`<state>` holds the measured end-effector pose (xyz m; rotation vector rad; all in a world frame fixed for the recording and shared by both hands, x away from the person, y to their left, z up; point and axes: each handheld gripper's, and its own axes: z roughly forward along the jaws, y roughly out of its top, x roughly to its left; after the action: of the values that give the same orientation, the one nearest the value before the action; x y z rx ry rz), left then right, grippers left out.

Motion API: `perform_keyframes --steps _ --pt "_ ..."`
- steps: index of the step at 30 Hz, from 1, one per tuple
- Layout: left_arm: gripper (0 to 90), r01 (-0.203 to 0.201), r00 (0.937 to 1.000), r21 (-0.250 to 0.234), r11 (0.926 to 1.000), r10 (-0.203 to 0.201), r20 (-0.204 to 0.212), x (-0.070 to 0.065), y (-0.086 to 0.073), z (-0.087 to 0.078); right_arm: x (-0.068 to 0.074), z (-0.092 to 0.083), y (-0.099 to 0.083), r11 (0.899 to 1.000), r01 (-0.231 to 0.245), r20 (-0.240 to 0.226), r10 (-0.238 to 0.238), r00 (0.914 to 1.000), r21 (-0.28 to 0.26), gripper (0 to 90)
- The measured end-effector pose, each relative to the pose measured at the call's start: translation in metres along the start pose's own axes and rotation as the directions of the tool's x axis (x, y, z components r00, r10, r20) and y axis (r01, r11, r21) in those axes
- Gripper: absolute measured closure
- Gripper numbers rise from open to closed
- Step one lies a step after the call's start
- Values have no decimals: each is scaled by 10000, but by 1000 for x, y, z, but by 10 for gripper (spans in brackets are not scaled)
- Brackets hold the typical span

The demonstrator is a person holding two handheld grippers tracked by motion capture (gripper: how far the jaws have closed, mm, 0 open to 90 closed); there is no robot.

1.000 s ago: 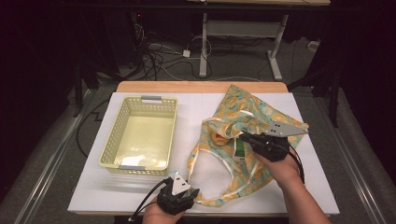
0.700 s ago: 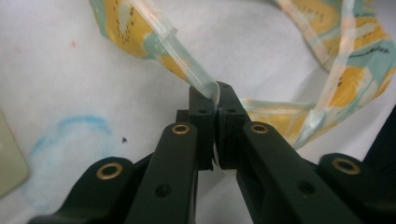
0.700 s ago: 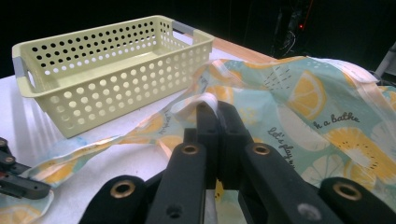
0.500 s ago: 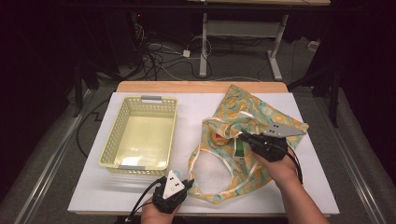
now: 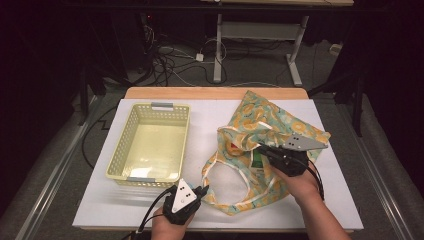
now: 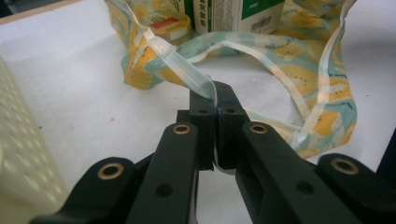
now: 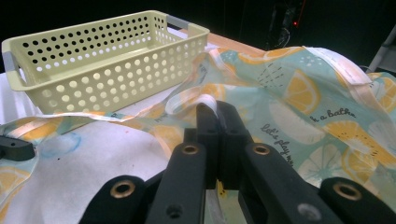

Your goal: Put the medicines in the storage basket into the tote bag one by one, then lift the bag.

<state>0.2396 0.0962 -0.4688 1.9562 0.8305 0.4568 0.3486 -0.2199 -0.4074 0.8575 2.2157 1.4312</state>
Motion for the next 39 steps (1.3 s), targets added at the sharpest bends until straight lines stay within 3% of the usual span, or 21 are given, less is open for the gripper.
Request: perform_keyframes --steps 6,13,18,28,33,39 --pt "863 -449 9990 -109 9989 448 -58 -5 9 10 0 0 -1 10000 21 42 -21 10000 -70 900" --pt "864 -488 9988 -861 9951 478 -143 -3 22 14 0 -1 -1 9994 38 231 -30 9997 -332 900" --pt "864 -492 9986 -1580 9862 452 -286 3 36 14 1 -3 0 9985 25 394 -3 9992 -555 900" --pt "864 -824 9959 -3043 9490 670 -609 11 78 7 0 -12 9 9892 -144 558 228 9982 -1456 900" --pt "864 -1321 9899 -3626 9226 1039 -961 13 104 -1 0 -16 19 9820 -106 693 240 9973 -1884 900" --pt "865 -1680 9834 -4034 8995 1241 -1327 24 136 -7 -7 -24 44 9684 -1 1010 261 9945 -2495 900"
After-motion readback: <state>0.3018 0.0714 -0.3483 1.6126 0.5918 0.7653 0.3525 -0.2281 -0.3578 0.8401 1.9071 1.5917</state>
